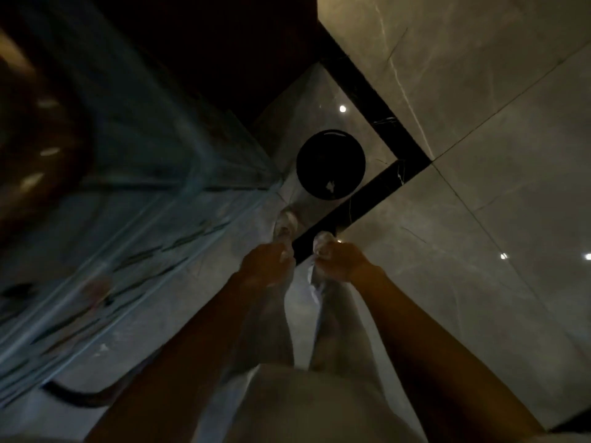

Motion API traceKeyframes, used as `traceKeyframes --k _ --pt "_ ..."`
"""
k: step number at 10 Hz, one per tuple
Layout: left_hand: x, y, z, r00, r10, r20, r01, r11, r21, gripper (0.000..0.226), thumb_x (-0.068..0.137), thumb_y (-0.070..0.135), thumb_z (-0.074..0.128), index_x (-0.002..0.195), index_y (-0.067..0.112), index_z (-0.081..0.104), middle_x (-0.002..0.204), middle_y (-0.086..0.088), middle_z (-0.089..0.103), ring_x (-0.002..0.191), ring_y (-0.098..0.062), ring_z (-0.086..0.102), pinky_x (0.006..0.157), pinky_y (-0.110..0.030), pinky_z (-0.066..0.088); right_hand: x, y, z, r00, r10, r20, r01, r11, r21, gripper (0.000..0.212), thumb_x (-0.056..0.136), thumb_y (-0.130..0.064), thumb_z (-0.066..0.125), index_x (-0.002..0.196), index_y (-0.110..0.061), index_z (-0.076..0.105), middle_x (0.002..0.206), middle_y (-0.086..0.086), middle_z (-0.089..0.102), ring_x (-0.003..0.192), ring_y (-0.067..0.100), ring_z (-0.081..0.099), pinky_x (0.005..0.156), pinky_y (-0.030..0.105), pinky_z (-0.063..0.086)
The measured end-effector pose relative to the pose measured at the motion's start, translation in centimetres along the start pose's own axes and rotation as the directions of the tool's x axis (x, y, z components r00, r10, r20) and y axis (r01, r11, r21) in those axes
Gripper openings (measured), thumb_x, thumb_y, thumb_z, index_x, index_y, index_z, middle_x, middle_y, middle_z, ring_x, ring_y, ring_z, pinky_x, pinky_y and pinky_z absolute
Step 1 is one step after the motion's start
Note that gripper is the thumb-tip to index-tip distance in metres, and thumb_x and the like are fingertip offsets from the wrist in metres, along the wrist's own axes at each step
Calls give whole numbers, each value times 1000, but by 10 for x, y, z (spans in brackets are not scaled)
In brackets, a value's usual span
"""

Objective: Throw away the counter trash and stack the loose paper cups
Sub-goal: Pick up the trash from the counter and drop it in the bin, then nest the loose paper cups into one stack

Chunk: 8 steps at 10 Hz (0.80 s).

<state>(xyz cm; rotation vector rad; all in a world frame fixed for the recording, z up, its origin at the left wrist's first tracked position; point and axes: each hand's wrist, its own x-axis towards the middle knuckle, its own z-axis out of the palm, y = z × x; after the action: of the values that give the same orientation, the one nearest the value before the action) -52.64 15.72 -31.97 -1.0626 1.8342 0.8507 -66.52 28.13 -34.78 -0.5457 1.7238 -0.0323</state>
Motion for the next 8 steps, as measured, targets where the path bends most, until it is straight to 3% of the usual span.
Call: traceKeyframes --k 1,2,3,4,5,6,7,8 --pt "-77 -22 9 997 -74 -37 65 980 -187 38 102 28 56 136 11 62 134 -14 67 123 -30 64 100 -34 49 -61 0 14 997 53 58 -51 998 -29 53 96 -37 62 140 -8 55 141 17 57 130 35 54 108 43 44" --pt "-141 -42 24 988 -115 -104 73 938 -340 34 102 29 58 128 9 67 124 -15 72 116 -32 67 92 -32 50 -107 -7 37 996 82 30 -78 991 -106 51 98 -46 54 138 -16 58 139 17 59 126 35 57 106 44 46" --pt "-180 -67 39 975 -194 -105 122 871 -475 40 103 31 57 134 7 63 135 -18 66 126 -33 62 99 -34 49 -147 -23 55 995 85 -49 -90 988 -125 55 93 -63 41 135 -32 58 131 11 65 116 33 63 102 45 49" --pt "-205 -94 54 957 -280 -71 179 768 -615 42 105 26 56 141 4 58 144 -18 60 133 -32 57 82 -13 41 -160 -36 52 1000 4 3 -3 969 -249 51 96 -53 52 135 -22 61 136 15 61 122 33 59 105 43 47" --pt "-220 -118 63 946 -312 -93 174 726 -665 40 106 27 55 140 7 60 142 -15 62 132 -29 58 92 -20 46 -161 -49 60 998 -56 31 64 939 -338 48 97 -50 55 131 -18 64 137 13 60 124 30 59 105 37 47" --pt "-232 -145 60 920 -336 -201 91 683 -725 28 104 18 56 126 5 68 128 -17 69 121 -30 64 103 -34 48 -157 -67 67 990 -132 47 140 923 -357 35 101 -32 57 128 -12 64 131 11 64 118 22 61 88 21 46" --pt "-244 -179 49 886 -359 -293 13 651 -759 23 105 13 53 116 2 70 120 -18 69 113 -28 65 103 -39 50 -156 -103 76 984 -177 -15 160 917 -366 17 99 -27 57 93 -20 71 109 8 69 106 23 66 75 22 47" --pt "-262 -222 30 853 -368 -370 -98 583 -807 30 104 17 57 130 5 66 133 -15 68 122 -29 65 101 -31 49 -161 -153 93 962 -271 -33 241 898 -369 16 101 -23 57 104 -19 72 117 7 67 109 17 64 92 23 47"
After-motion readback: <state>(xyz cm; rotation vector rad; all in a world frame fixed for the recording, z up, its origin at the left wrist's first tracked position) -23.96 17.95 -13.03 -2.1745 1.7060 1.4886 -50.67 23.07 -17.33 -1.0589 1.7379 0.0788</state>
